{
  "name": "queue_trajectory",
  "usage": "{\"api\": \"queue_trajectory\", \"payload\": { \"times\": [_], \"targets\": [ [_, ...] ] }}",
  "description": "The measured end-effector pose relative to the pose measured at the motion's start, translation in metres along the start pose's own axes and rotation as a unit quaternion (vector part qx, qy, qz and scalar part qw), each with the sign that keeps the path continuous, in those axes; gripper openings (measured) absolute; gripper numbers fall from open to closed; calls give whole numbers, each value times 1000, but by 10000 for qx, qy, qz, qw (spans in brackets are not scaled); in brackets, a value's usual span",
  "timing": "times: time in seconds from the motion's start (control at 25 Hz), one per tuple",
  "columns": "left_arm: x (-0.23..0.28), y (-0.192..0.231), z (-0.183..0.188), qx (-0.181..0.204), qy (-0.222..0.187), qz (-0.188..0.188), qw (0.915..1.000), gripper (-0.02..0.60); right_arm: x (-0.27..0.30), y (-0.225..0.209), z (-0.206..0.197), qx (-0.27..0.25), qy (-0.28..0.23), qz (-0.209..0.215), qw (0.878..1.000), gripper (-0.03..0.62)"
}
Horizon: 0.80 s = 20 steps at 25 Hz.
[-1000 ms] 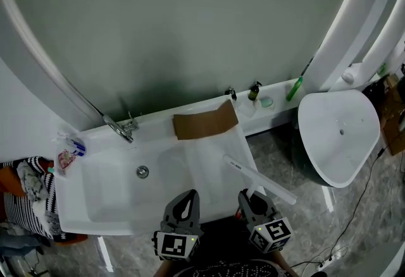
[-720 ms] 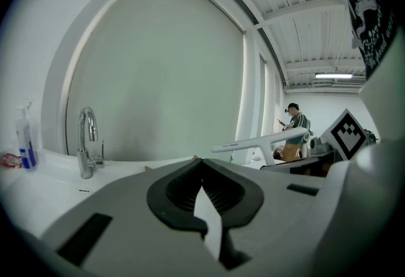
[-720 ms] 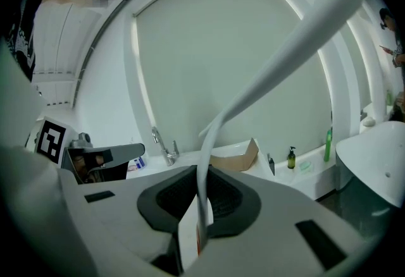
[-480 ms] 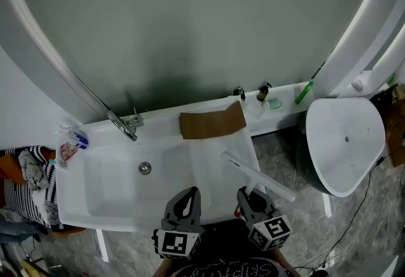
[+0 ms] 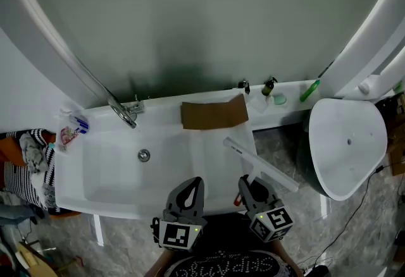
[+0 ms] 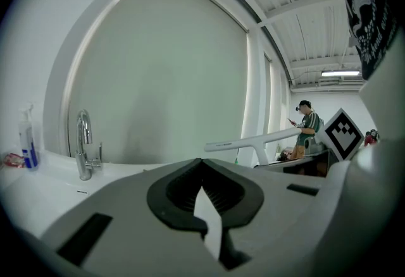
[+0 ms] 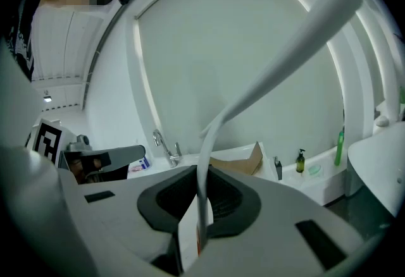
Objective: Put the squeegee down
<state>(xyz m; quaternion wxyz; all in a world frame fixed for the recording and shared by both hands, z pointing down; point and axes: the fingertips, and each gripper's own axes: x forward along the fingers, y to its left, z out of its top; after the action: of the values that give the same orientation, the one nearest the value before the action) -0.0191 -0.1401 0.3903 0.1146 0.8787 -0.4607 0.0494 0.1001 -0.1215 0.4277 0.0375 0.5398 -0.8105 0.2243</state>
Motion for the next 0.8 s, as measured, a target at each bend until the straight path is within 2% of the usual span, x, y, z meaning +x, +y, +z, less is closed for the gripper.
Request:
{"api": "queue_trajectory", "payload": {
  "times": [0.36,0.48,0.6,0.8],
  "targets": [
    [14,-22,-18,479,361,-320,9977,3,5,-1,10,53,-22,274,9996,52],
    [15,-26,-22,277,355,-334,9984,3,3,-2,4,215,23,330,9992,52],
    [15,-28,-26,322,414,-409,9978,5,3,-3,1,318,29,316,9990,52],
    [16,-34,-26,673,488,-565,9949,3,4,-3,-2,336,80,284,9990,52]
  ]
}}
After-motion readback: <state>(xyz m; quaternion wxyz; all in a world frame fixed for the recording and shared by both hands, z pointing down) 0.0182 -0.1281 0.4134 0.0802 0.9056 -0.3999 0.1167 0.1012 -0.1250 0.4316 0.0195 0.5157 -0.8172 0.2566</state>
